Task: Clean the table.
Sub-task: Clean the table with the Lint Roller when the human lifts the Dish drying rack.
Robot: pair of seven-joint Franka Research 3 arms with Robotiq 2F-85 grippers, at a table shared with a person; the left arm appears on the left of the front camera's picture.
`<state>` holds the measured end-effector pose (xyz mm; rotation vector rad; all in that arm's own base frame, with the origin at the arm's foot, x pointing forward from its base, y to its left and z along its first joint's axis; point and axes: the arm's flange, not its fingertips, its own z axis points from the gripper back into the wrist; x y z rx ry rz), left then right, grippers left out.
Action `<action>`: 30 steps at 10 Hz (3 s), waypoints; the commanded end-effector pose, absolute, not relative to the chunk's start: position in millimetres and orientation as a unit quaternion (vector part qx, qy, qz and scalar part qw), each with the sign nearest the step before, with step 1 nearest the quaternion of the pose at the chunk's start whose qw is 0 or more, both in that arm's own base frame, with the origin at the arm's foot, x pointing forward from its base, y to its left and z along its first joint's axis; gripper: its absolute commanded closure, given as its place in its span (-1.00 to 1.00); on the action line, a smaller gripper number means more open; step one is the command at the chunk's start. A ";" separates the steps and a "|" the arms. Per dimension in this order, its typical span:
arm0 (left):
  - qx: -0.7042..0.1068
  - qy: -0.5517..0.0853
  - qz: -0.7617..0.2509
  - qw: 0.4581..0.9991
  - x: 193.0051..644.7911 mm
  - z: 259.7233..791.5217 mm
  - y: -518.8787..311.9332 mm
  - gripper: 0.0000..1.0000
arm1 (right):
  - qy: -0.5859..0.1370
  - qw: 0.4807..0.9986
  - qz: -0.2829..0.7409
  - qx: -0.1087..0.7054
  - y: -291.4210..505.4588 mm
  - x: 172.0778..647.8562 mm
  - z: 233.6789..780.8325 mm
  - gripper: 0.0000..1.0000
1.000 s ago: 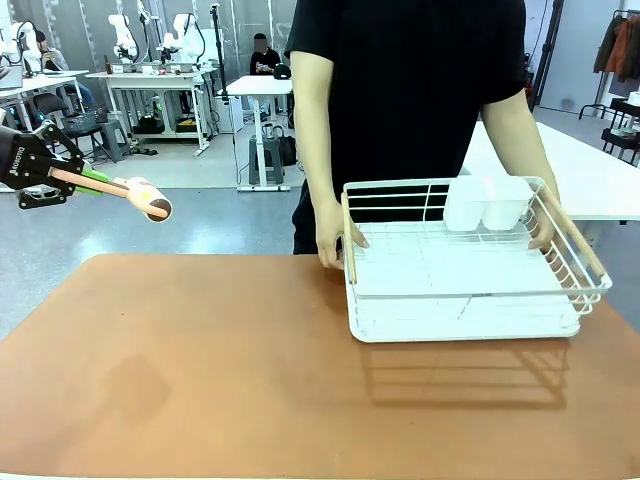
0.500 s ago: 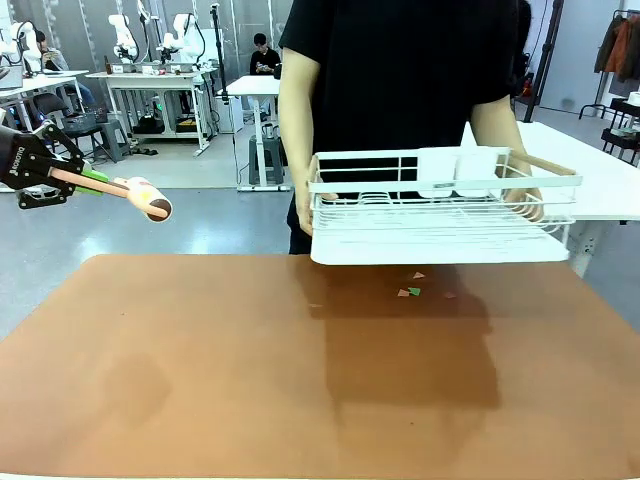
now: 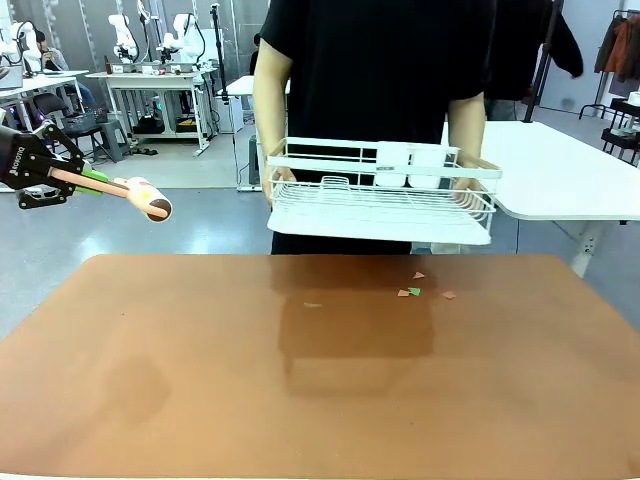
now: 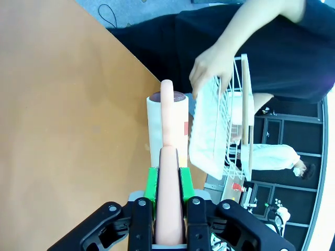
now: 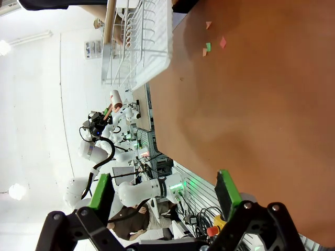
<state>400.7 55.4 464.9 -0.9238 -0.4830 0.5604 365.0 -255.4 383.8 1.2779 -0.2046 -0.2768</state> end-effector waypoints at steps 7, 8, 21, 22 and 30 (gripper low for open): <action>-0.435 -0.229 0.264 0.830 400.8 465.1 55.2 0.98 | -0.095 0.787 -0.127 0.596 -252.8 361.3 385.9 -1.00; -0.435 -0.229 0.264 0.830 400.8 465.1 55.2 0.98 | -0.095 0.787 -0.127 0.596 -252.8 361.3 385.9 -1.00; -0.378 -0.061 -0.007 0.924 572.1 412.6 -236.6 0.59 | -0.095 0.787 -0.127 0.596 -252.8 361.3 385.9 -1.00; -0.374 -0.061 -0.009 0.925 579.7 400.4 -247.7 0.59 | -0.095 0.787 -0.127 0.596 -252.8 361.3 385.9 -1.00; -0.376 -0.056 -0.019 0.925 573.7 380.2 -252.8 0.59 | -0.095 0.787 -0.127 0.596 -252.8 361.3 385.9 -1.00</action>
